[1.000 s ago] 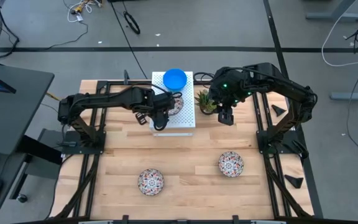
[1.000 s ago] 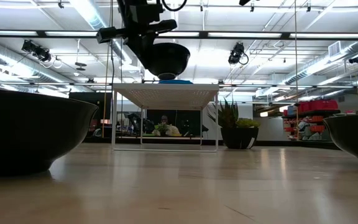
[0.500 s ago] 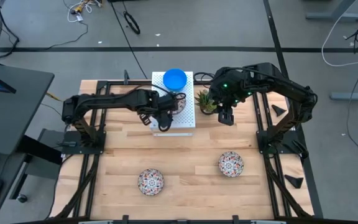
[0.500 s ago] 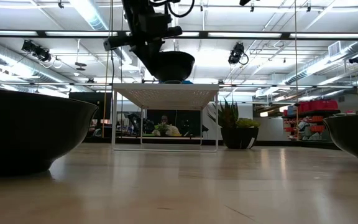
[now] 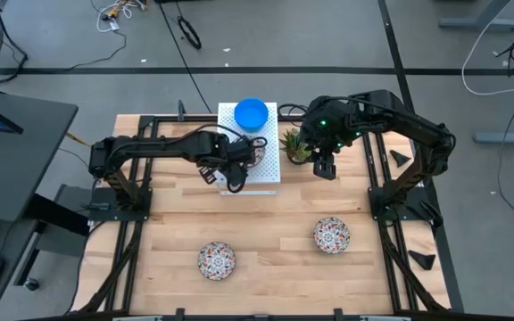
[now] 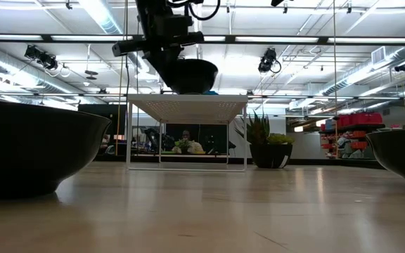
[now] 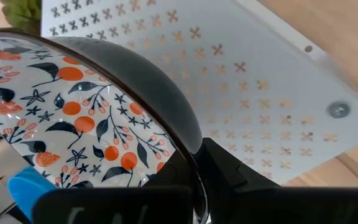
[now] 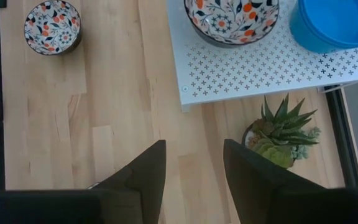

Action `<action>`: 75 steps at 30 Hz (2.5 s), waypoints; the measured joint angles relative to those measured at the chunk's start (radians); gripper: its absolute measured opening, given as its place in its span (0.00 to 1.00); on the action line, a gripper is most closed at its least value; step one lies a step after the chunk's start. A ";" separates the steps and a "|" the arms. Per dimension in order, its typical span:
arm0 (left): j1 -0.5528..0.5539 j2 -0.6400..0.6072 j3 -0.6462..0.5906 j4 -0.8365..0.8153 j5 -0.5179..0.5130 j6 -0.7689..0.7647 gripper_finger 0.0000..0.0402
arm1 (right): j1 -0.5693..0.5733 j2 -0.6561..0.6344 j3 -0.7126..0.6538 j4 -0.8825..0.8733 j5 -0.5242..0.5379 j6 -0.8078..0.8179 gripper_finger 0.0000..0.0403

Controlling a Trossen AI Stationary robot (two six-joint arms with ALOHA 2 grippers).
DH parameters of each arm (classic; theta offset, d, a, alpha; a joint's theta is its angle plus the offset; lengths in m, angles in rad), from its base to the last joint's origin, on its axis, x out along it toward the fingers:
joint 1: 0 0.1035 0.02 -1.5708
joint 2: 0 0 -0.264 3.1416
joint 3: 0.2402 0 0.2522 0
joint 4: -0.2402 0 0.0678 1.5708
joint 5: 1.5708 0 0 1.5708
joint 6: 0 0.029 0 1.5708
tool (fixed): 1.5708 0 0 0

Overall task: Pick & Place Mini bowls
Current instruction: Put the top white patterned bowl on the shelf, then stack the bottom white patterned bowl on top of the white patterned bowl on the shelf

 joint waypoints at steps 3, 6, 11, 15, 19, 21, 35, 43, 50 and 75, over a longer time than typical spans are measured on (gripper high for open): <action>0.001 0.000 0.000 -0.015 0.009 -0.010 0.04 | 0.000 0.000 0.000 0.000 0.000 0.000 0.40; 0.002 0.000 0.000 -0.018 0.028 -0.016 0.04 | 0.000 0.000 0.000 0.000 0.000 0.001 0.40; 0.008 0.000 0.000 -0.018 0.036 -0.068 0.09 | 0.000 0.000 0.000 0.000 0.000 0.000 0.40; 0.010 0.000 0.000 -0.023 0.059 -0.088 0.16 | 0.000 0.000 0.000 0.000 0.000 -0.003 0.40; 0.010 0.000 0.000 -0.025 0.059 -0.089 0.19 | 0.000 0.000 0.000 0.000 0.000 -0.003 0.40; 0.009 0.000 0.000 -0.025 0.059 -0.089 0.21 | 0.000 0.000 0.000 0.000 0.000 -0.003 0.40; 0.007 0.000 0.000 -0.034 0.014 -0.202 0.37 | 0.000 0.000 0.000 -0.001 0.000 -0.002 0.40; 0.002 -0.016 0.002 -0.037 0.029 -0.302 0.57 | 0.000 0.000 0.000 0.000 0.000 0.000 0.40; -0.024 -0.080 0.003 -0.051 0.030 -0.409 0.63 | 0.000 0.000 0.000 0.011 0.000 0.001 0.40; -0.161 -0.167 0.003 -0.269 0.394 -1.604 0.63 | 0.000 0.000 0.000 0.030 0.000 -0.041 0.40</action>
